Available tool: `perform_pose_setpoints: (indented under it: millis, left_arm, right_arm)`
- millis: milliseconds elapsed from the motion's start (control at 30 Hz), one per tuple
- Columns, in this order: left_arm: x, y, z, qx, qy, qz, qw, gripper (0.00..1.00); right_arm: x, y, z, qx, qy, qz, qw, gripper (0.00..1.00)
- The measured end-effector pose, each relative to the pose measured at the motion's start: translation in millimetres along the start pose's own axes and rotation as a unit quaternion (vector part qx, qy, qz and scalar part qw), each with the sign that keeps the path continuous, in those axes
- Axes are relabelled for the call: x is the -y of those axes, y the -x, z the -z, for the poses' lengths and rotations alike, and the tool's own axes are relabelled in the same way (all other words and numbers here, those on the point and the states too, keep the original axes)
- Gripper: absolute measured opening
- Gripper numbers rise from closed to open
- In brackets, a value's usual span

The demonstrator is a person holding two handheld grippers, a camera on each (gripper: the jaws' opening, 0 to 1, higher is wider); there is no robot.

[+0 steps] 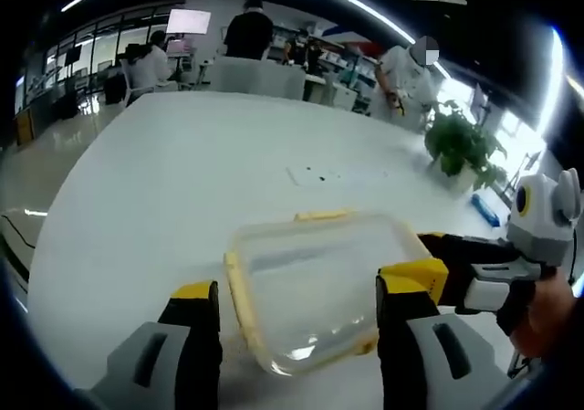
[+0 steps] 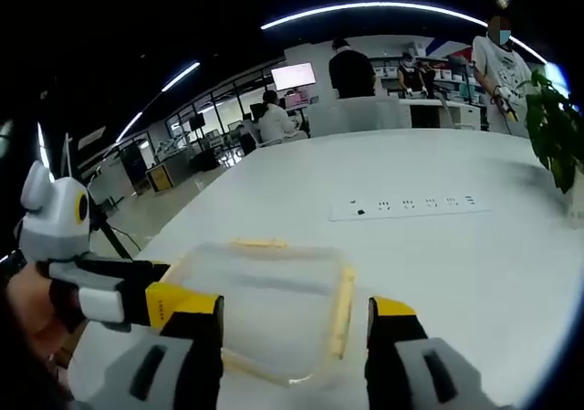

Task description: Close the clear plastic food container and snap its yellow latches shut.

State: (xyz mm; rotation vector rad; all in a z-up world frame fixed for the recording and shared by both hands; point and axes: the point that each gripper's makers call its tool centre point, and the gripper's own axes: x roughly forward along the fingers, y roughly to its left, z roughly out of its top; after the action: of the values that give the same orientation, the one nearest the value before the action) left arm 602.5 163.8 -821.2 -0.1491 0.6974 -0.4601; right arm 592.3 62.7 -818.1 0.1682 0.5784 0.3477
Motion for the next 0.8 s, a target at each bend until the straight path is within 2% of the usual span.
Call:
perform_pose_setpoints:
  millis: [367,533,800]
  left_arm:
    - [-2.5,20.0,-6.4,0.006,-0.017,0.001,0.9998,0.75]
    - [-0.6,29.9,-2.3,0.001,-0.014,0.000,0.9999,0.76]
    - [1.9,50.0,-4.6,0.013,-0.017,-0.002,0.9998,0.89]
  right_arm:
    - [-12.4,10.2,-15.2,0.017,-0.002,-0.015,0.9998,0.75]
    - [-15.7,21.4,-12.5,0.014,0.010,-0.015,0.9997,0.78]
    - [-16.7,41.6,-14.2,0.020,0.008,-0.013,0.9997,0.85]
